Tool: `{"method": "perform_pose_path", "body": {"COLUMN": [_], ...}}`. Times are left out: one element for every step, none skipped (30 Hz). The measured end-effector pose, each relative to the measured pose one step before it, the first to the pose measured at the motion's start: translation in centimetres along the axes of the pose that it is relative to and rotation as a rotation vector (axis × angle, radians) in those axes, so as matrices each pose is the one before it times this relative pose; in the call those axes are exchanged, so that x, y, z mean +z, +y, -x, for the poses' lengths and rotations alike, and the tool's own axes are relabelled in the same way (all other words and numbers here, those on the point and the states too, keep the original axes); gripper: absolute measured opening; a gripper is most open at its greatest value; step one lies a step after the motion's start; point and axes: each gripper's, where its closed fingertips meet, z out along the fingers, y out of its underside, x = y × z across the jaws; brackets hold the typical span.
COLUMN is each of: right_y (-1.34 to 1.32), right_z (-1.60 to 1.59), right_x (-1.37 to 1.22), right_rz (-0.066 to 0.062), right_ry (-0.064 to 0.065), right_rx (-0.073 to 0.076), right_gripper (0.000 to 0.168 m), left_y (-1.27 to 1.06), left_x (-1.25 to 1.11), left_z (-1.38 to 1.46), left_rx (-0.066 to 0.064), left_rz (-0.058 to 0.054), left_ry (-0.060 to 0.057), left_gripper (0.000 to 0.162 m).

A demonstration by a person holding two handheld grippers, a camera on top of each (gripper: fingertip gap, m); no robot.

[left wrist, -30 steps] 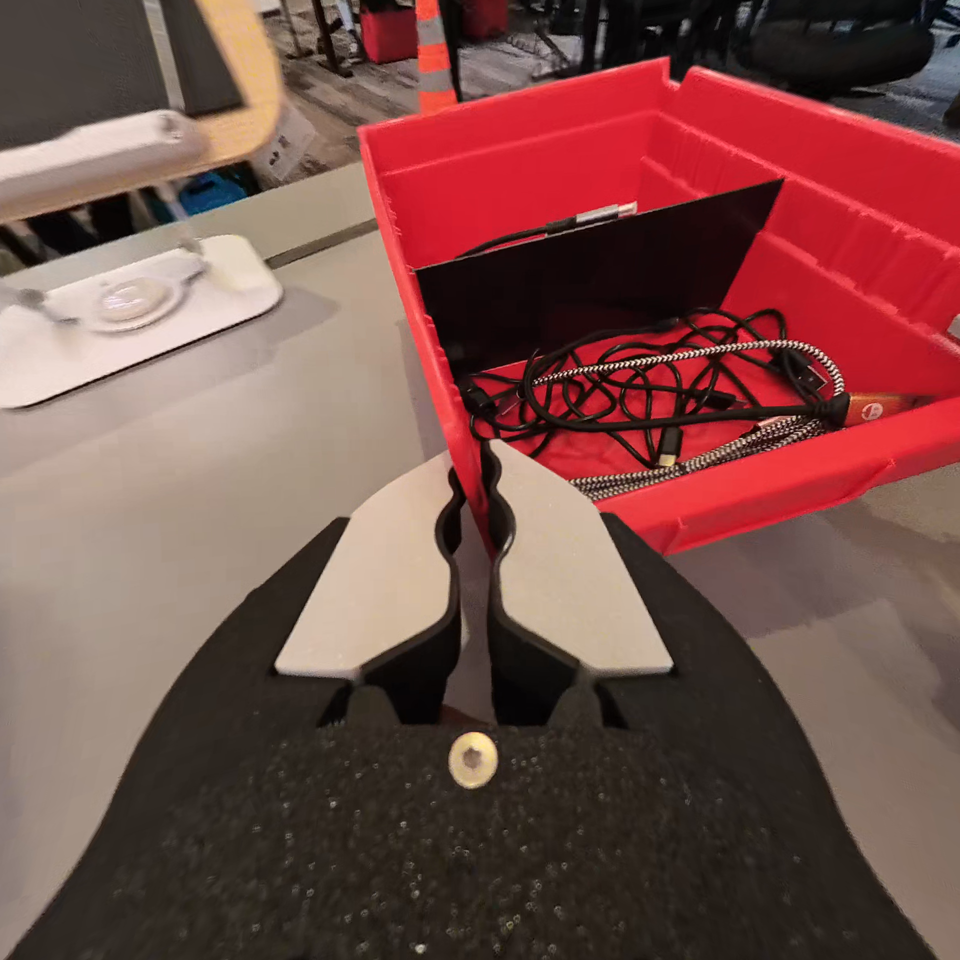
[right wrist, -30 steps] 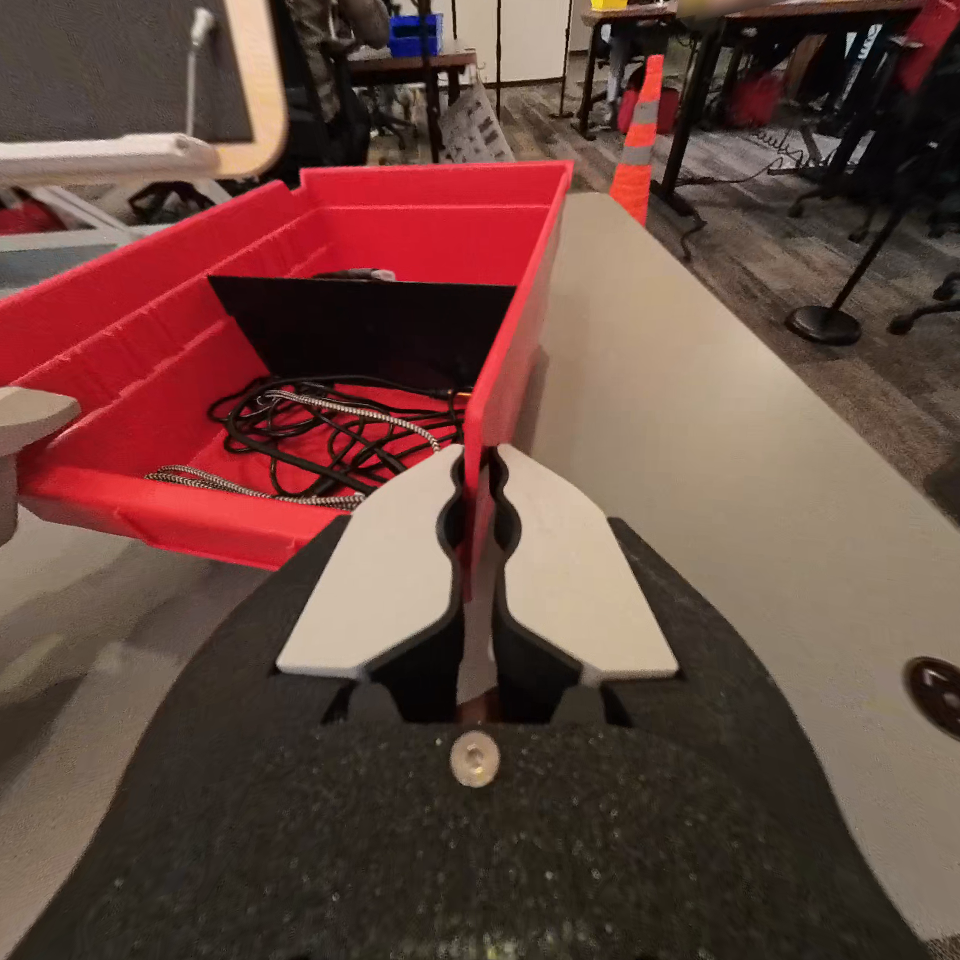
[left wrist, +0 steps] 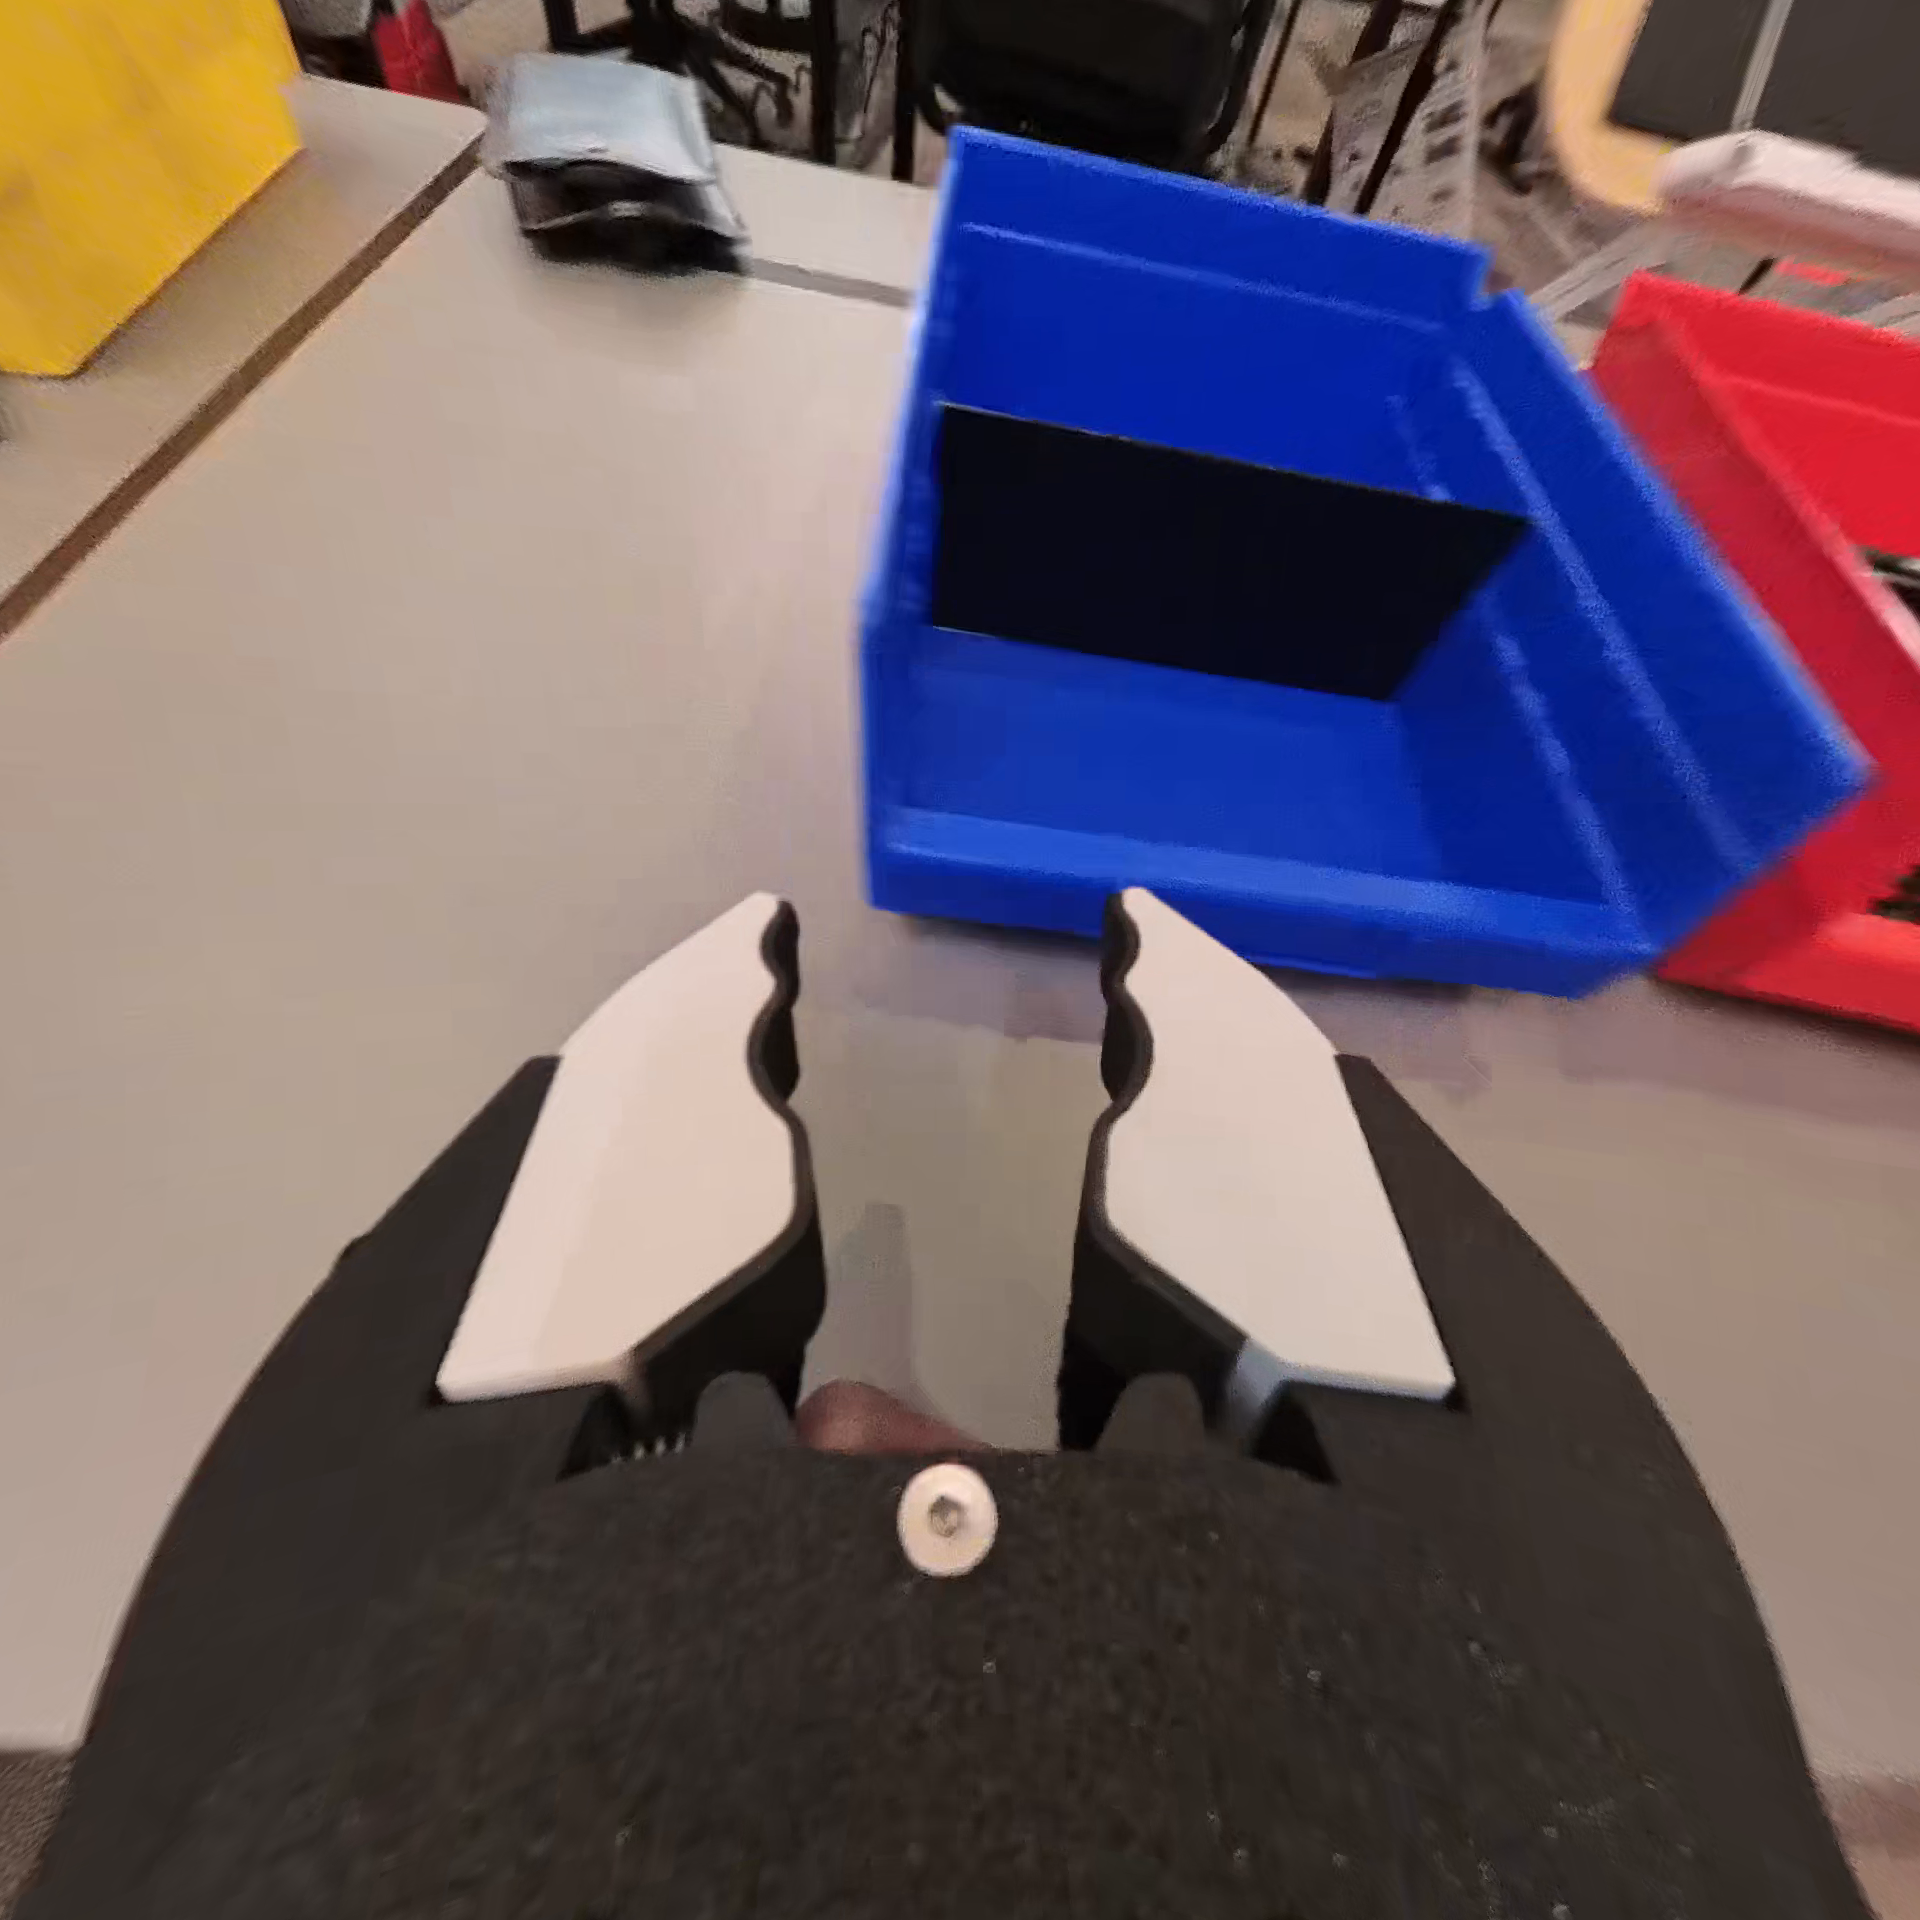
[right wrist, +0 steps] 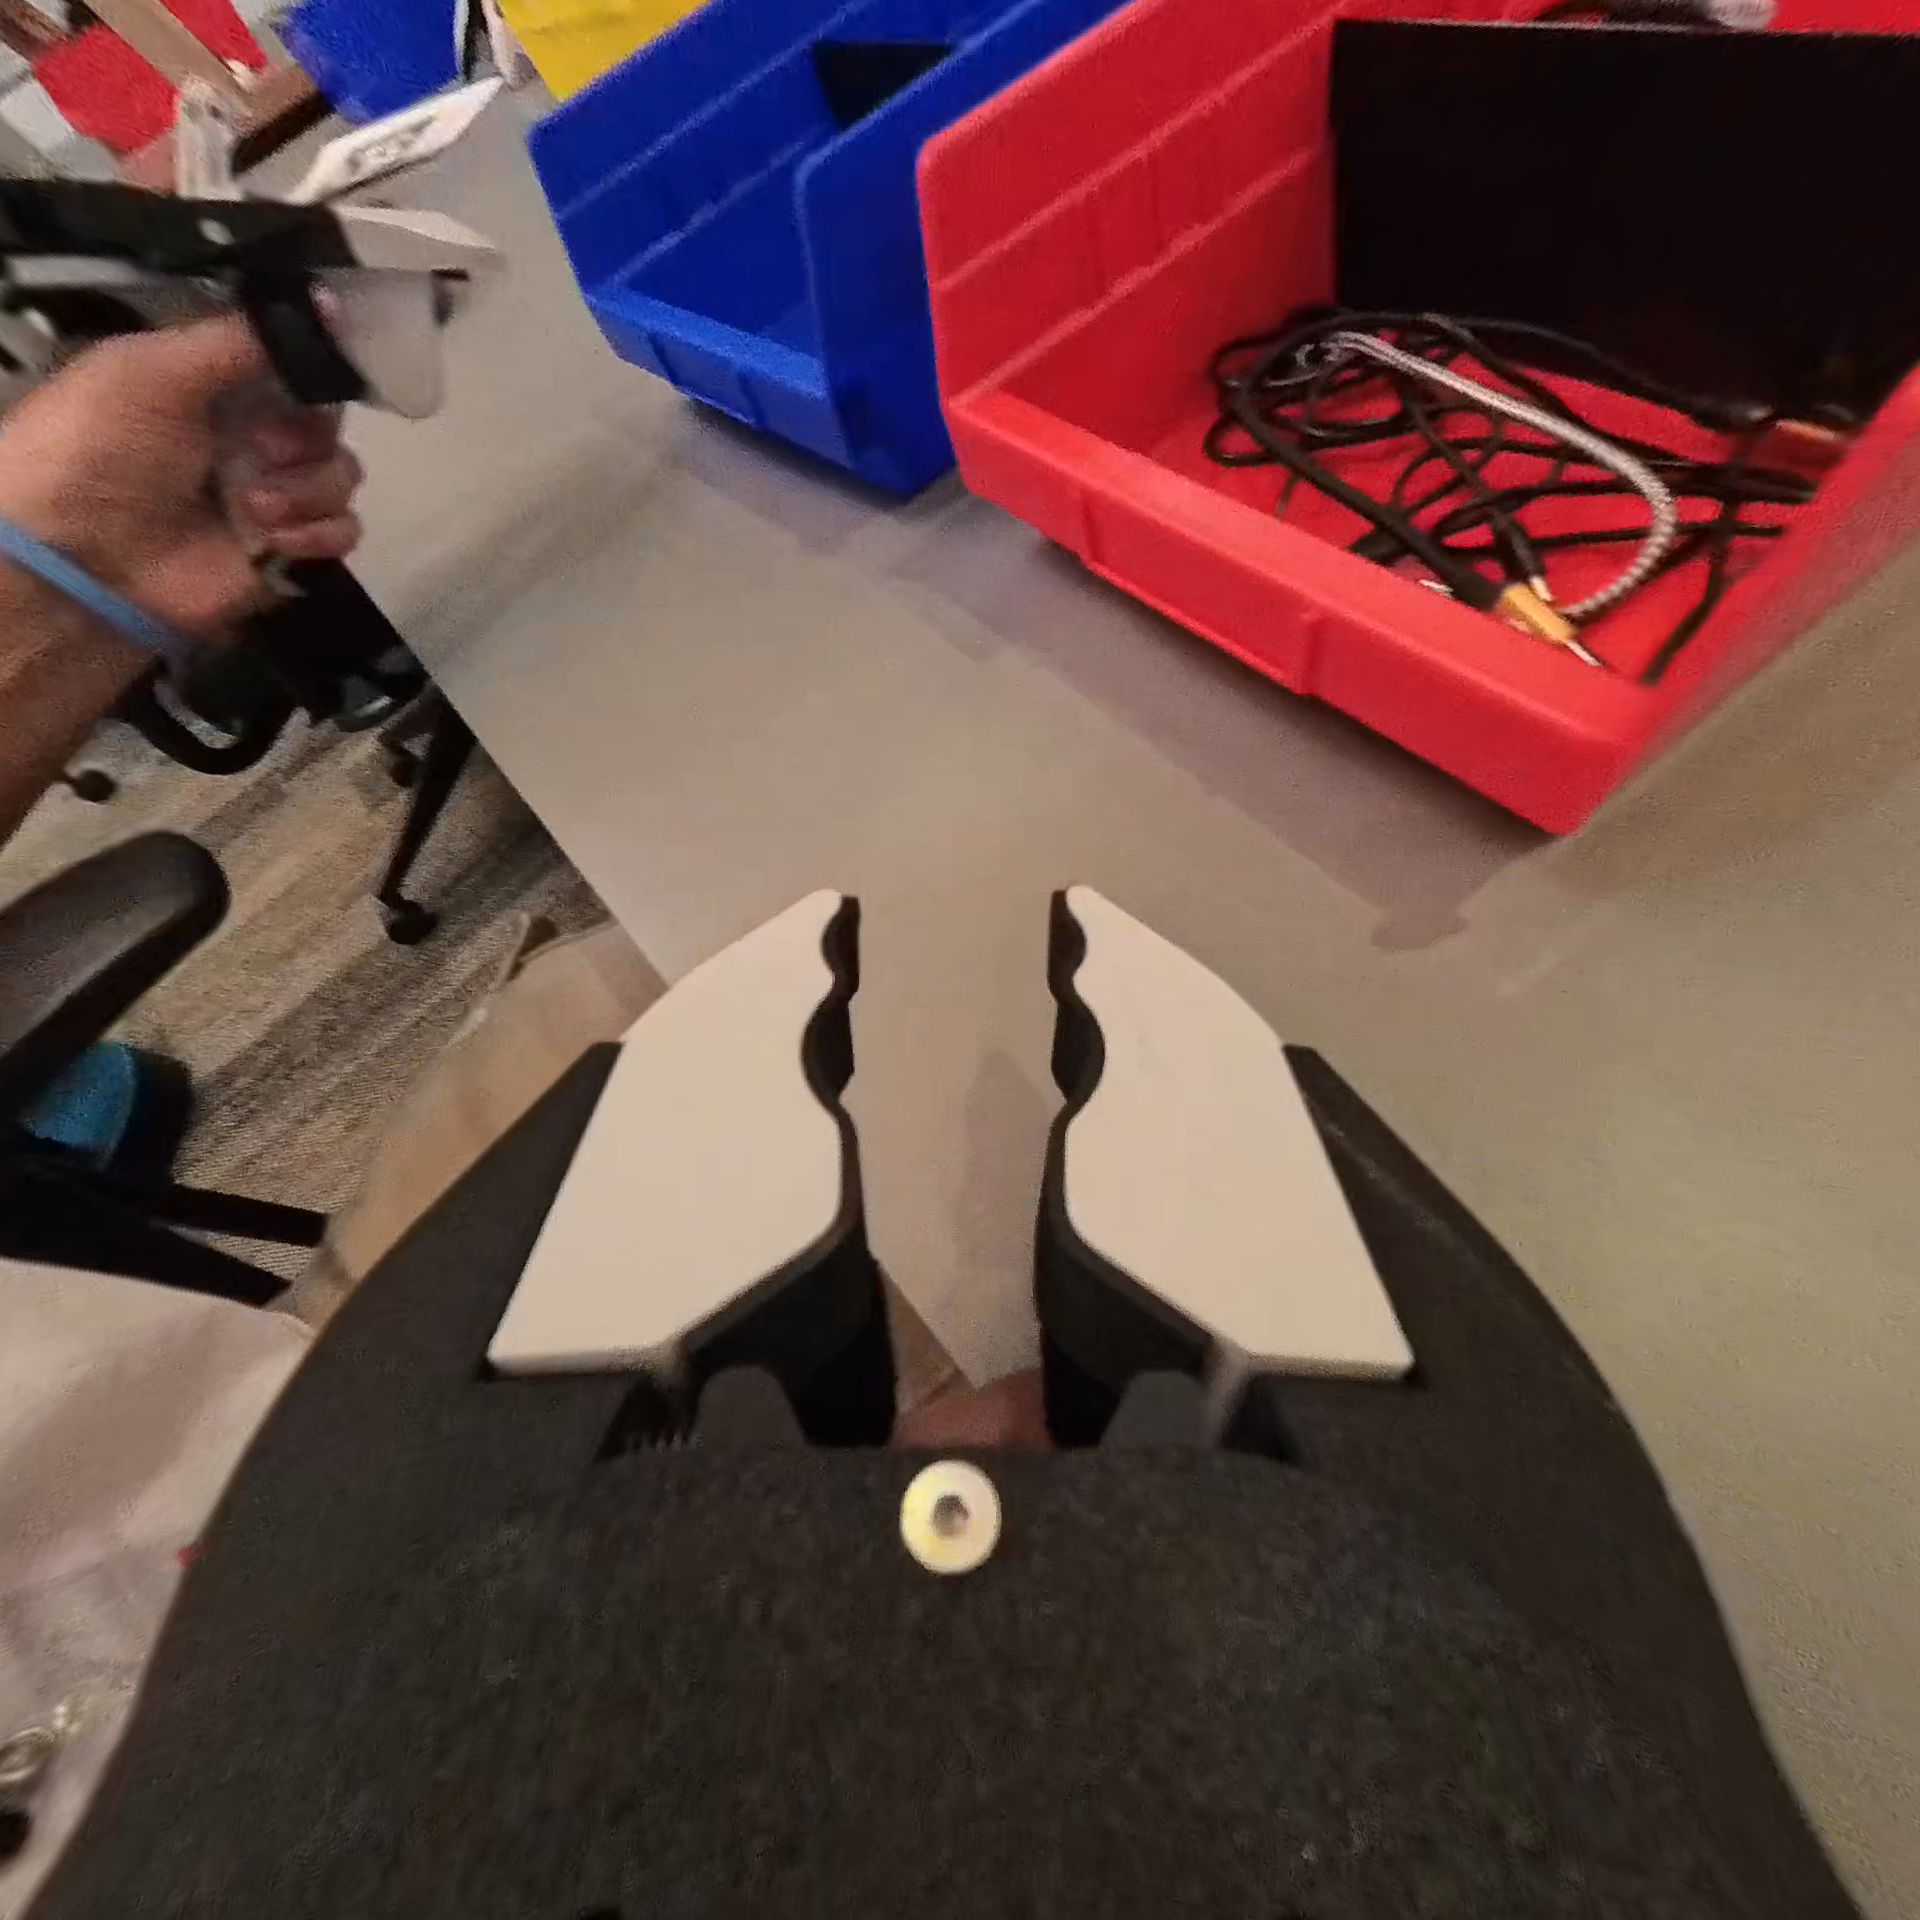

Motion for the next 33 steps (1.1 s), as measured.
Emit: {"method": "perform_pose_path", "body": {"right_y": [-0.332, -0.117, 0.136, 0.173, 0.107, 0.107, 0.064, 0.102, -0.238, -0.493, -0.674, -0.800, -0.807, -0.762, -0.817, -0.665, -0.545, -0.313, -0.149, 0.048, 0.173, 0.139, 0.050, 0.092, 0.120, -0.286, -0.791, -0.726, -1.028, -1.352, -1.387, -1.484, -1.595], "right_z": [0.944, 0.683, 0.550, 0.728, 0.968, 1.041, 0.802, 0.770, 0.636, 0.349, 0.114, -0.176, -0.465, -0.666, -0.627, -0.442, -0.394, -0.161, 0.209, 0.204, 0.111, 0.190, 0.435, 0.252, -0.071, -0.256, -0.156, -0.092, -0.311, -0.341, -0.603, -0.751, -0.971], "right_x": [0.651, 0.807, 0.788, 0.809, 0.780, 0.750, 0.868, 0.566, 0.721, 0.653, 0.584, 0.582, 0.566, 0.510, 0.624, 0.641, 0.617, 0.568, 0.464, 0.473, 0.342, 0.257, 0.060, -0.102, -0.357, -0.672, -1.027, -0.806, -0.800, -0.798, -0.646, -0.512, -0.441], "right_rz": [-0.0070, 0.0072, 0.0210, 0.0216, 0.0132, 0.0132, 0.0193, 0.0212, 0.0157, 0.0064, -0.0031, -0.0099, -0.0134, -0.0187, -0.0235, -0.0262, -0.0248, -0.0172, -0.0123, -0.0039, 0.0044, 0.0053, 0.0008, 0.0076, 0.0208, -0.0146, -0.0595, -0.0550, -0.0610, -0.0653, -0.0525, -0.0432, -0.0443], "right_ry": [-0.0239, -0.0149, -0.0049, -0.0074, -0.0214, -0.0260, -0.0181, -0.0121, -0.0078, -0.0037, 0.0072, 0.0171, 0.0295, 0.0405, 0.0385, 0.0267, 0.0247, 0.0134, -0.0048, -0.0014, 0.0076, 0.0053, -0.0110, 0.0120, 0.0331, 0.0535, 0.0391, 0.0089, 0.0242, 0.0227, 0.0339, 0.0276, 0.0244], "right_rx": [0.0038, -0.0064, -0.0118, -0.0148, -0.0188, -0.0249, -0.0317, -0.0411, -0.0474, -0.0485, -0.0390, -0.0277, -0.0077, 0.0177, 0.0389, 0.0484, 0.0573, 0.0566, 0.0408, 0.0253, 0.0155, 0.0124, 0.0015, -0.0157, -0.0497, -0.0615, -0.0204, 0.0114, -0.0257, -0.0399, -0.0316, -0.0253, -0.0119], "right_gripper": [0.034, 0.034, 0.034, 0.034, 0.034, 0.034, 0.034, 0.034, 0.035, 0.036, 0.038, 0.040, 0.045, 0.051, 0.055, 0.058, 0.061, 0.061, 0.060, 0.059, 0.057, 0.052, 0.045, 0.047, 0.039, 0.029, 0.021, 0.017, 0.014, 0.012, 0.010, 0.008, 0.007], "left_y": [-0.533, -0.690, -0.600, -0.379, -0.237, -0.119, 0.094, 0.117, 0.046, 0.204, 0.358, 0.487, 0.611, 0.687, 0.727, 0.743, 0.734, 0.688, 0.666, 0.662, 0.621, 0.579, 0.546, 0.501, 0.358, -0.019, -0.401, -0.625, -0.848, -1.021, -1.239, -1.370, -1.451], "left_x": [0.966, 1.074, 1.222, 1.308, 1.251, 1.105, 0.869, 0.469, 0.016, -0.326, -0.622, -0.856, -1.025, -1.140, -1.201, -1.214, -1.186, -1.181, -1.162, -1.110, -1.042, -0.988, -0.918, -0.855, -0.889, -1.079, -1.225, -1.180, -1.097, -0.909, -0.638, -0.267, 0.172], "left_z": [1.283, 0.820, 0.300, 0.103, -0.141, -0.413, -0.594, -0.553, -0.256, -0.018, 0.002, -0.041, -0.185, -0.355, -0.489, -0.555, -0.458, -0.344, -0.364, -0.408, -0.414, -0.425, -0.417, -0.325, -0.289, -0.456, -0.580, -0.561, -0.545, -0.535, -0.544, -0.536, -0.689], "left_rx": [0.0175, 0.0156, 0.0183, 0.0125, 0.0068, 0.0037, 0.0049, -0.0012, -0.0158, -0.0122, 0.0047, 0.0124, 0.0055, -0.0035, -0.0050, -0.0002, 0.0042, 0.0065, 0.0056, 0.0033, -0.0053, -0.0103, -0.0075, -0.0028, 0.0020, 0.0074, 0.0101, 0.0156, 0.0329, 0.0366, 0.0147, -0.0028, -0.0056], "left_rz": [0.0002, -0.0103, -0.0036, 0.0112, 0.0161, 0.0159, 0.0180, 0.0065, -0.0087, -0.0003, 0.0059, 0.0064, 0.0034, -0.0003, -0.0010, -0.0008, -0.0012, -0.0013, 0.0024, 0.0058, 0.0018, -0.0010, 0.0005, -0.0001, -0.0087, -0.0259, -0.0390, -0.0499, -0.0628, -0.0614, -0.0604, -0.0555, -0.0503], "left_ry": [-0.0224, -0.0137, 0.0062, 0.0089, 0.0171, 0.0313, 0.0440, 0.0426, 0.0175, -0.0103, -0.0239, -0.0289, -0.0228, -0.0121, -0.0034, -0.0009, -0.0069, -0.0137, -0.0106, -0.0042, 0.0002, 0.0014, 0.0001, -0.0086, -0.0170, -0.0176, -0.0241, -0.0292, -0.0342, -0.0350, -0.0256, -0.0171, -0.0041], "left_gripper": [0.055, 0.054, 0.052, 0.052, 0.051, 0.048, 0.037, 0.015, 0.004, 0.004, 0.004, 0.003, 0.003, 0.003, 0.004, 0.005, 0.005, 0.005, 0.005, 0.005, 0.005, 0.005, 0.005, 0.005, 0.004, 0.005, 0.005, 0.005, 0.006, 0.005, 0.006, 0.006, 0.005]}}
